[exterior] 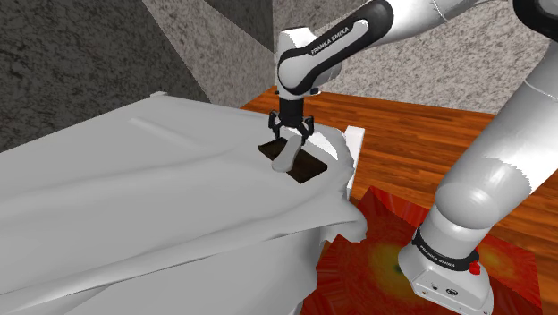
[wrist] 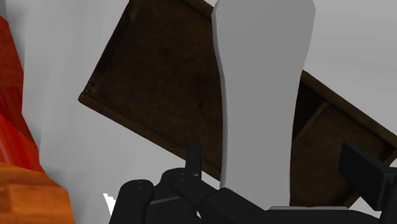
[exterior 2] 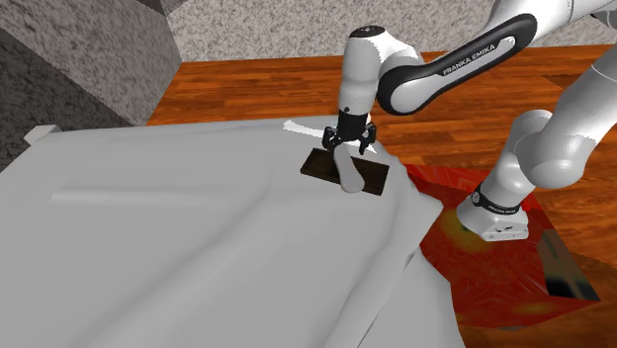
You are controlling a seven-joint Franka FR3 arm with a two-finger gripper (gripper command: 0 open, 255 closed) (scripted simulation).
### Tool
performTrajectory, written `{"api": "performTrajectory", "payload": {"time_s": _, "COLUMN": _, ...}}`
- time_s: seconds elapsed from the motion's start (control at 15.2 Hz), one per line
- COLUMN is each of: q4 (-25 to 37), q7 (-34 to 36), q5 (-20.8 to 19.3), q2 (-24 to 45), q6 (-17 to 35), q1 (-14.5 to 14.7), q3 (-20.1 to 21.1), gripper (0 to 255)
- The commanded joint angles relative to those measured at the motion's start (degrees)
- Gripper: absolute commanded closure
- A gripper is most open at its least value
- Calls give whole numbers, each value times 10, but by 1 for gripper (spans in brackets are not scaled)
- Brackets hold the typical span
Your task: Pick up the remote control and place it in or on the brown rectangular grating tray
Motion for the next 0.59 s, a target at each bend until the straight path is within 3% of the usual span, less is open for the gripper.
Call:
{"api": "performTrajectory", "payload": {"time_s": 0.0, "q4": 19, "q7": -2, "q5": 3, "q2": -16, "q6": -35, "q1": 0, "q3": -1, "gripper": 0}}
{"api": "performTrajectory", "payload": {"time_s": 0.53, "q4": 28, "q7": -3, "q5": 3, "q2": -22, "q6": -50, "q1": 0, "q3": -2, "gripper": 0}}
